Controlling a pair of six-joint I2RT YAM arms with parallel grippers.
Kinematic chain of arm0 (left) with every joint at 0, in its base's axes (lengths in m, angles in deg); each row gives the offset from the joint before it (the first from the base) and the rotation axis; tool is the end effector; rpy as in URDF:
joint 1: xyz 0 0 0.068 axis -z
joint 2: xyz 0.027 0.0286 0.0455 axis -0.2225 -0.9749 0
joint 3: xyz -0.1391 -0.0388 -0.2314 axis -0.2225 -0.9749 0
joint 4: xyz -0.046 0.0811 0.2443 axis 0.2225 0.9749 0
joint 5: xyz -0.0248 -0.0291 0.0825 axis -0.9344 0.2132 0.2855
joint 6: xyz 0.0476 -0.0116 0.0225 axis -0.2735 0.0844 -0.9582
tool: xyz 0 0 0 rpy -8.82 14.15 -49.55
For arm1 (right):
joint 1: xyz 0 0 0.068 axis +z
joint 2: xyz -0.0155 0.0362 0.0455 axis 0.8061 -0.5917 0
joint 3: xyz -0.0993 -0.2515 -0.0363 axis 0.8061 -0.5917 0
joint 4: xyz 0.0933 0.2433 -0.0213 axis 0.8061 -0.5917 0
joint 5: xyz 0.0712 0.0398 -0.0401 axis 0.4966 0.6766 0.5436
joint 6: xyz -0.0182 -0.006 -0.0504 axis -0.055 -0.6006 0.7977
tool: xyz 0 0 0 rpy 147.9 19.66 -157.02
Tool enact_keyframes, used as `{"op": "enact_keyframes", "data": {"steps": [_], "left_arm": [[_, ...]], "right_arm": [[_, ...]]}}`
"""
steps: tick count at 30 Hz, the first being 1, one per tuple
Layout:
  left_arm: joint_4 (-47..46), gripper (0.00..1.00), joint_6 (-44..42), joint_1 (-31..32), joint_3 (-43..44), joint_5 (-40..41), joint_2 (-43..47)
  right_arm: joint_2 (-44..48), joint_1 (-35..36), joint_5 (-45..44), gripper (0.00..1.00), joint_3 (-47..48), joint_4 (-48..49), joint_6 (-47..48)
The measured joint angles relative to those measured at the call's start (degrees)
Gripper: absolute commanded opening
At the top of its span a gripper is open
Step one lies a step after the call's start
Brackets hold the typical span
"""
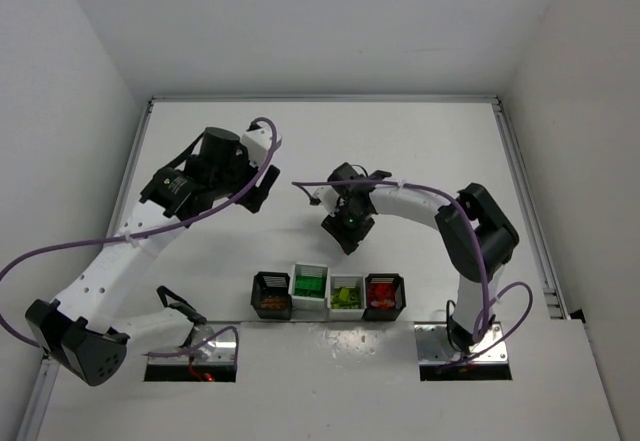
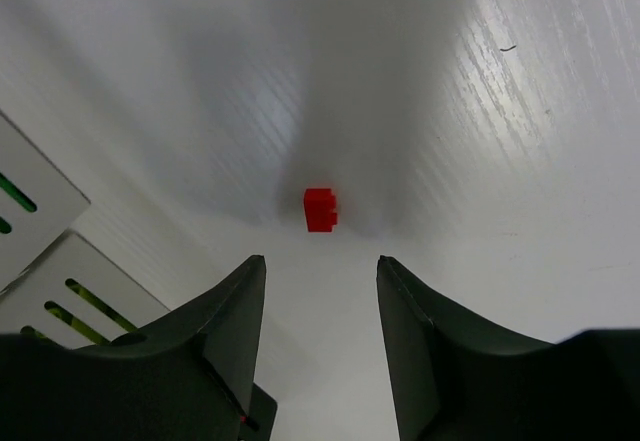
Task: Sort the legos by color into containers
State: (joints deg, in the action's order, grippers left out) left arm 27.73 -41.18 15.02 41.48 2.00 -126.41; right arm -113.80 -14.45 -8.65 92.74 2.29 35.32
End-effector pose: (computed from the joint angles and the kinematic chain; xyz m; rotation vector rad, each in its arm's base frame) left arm 0.2051 -0.1078 0.3680 0.6478 2.1680 -0.1909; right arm 0.2640 0.2236 0.1514 -1.1314 2.7087 0.3400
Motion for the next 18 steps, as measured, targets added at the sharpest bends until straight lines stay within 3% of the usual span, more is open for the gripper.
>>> {"op": "enact_keyframes", "data": {"steps": [18], "left_arm": [[-0.9, 0.76, 0.3, -0.6, -2.0, -1.6, 0.0]], "right_arm": [[-4.9, 0.8, -3.4, 0.49, 3.8, 0.6, 0.0]]}}
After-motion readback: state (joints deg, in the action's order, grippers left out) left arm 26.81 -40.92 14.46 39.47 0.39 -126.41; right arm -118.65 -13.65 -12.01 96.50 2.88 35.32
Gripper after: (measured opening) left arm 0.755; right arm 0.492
